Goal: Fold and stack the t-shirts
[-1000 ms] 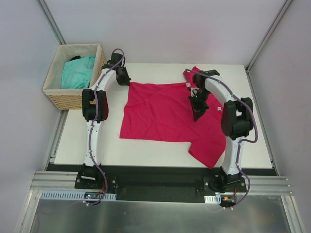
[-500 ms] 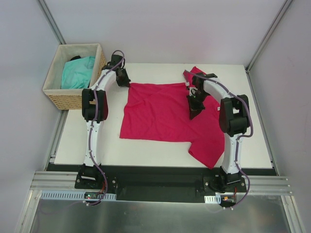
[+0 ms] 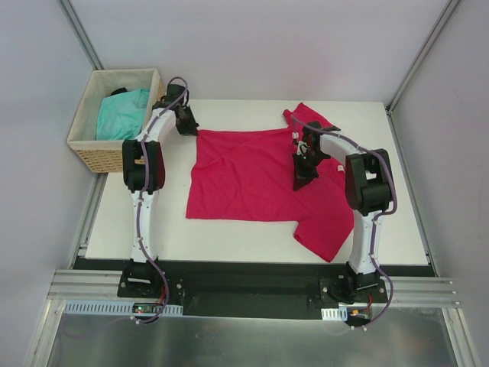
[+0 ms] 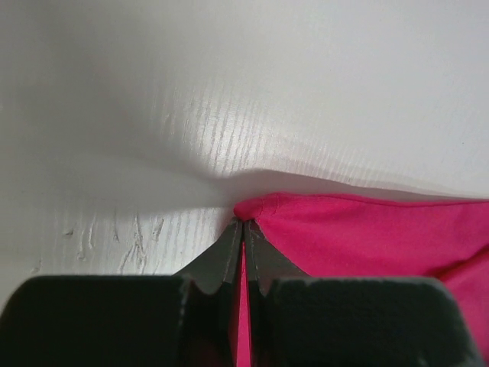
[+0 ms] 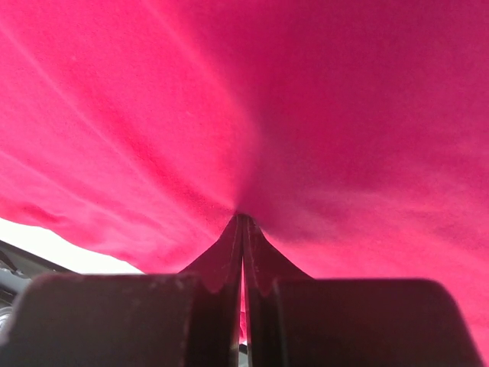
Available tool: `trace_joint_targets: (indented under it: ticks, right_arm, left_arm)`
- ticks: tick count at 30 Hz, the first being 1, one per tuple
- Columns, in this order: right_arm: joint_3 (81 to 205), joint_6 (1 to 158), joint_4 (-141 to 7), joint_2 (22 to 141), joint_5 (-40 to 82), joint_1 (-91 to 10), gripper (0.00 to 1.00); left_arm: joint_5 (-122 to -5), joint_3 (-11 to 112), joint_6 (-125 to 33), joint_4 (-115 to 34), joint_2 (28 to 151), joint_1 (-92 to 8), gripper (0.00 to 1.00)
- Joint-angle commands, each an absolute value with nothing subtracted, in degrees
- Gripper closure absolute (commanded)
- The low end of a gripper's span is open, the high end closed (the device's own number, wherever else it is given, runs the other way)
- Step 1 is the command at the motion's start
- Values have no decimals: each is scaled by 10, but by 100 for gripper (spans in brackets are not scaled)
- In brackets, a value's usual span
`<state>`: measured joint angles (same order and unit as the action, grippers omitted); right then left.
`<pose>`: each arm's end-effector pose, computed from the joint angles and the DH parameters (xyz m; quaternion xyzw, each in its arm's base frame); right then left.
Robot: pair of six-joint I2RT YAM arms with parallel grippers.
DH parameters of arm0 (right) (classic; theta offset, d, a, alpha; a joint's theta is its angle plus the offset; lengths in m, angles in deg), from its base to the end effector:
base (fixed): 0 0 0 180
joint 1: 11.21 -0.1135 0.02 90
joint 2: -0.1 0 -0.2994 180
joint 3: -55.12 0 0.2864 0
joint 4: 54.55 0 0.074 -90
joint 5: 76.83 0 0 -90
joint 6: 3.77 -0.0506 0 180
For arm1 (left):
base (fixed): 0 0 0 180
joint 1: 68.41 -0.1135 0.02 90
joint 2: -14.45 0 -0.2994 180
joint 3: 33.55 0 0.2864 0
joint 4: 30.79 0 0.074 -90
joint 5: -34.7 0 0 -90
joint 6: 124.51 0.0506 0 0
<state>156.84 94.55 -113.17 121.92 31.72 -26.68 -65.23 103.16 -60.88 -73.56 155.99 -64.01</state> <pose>0.4493 0.1411 0.1499 -0.2179 0.9578 0.1661 0.0868 0.6208 -0.0565 0.1842 -0.1463 0.9178 -0.1734 0.3260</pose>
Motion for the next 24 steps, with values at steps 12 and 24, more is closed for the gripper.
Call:
trace_joint_targets:
  ticks: [12,24]
  right_arm:
    - [1574,930,-1181,1239,295,-288,99]
    - [1607,944,-1220,1276,302,-293,99]
  left_arm:
    - [-659,1098,-613,-735,1554,-646,100]
    - [-637,1143,-615,-733,1594,-669,100]
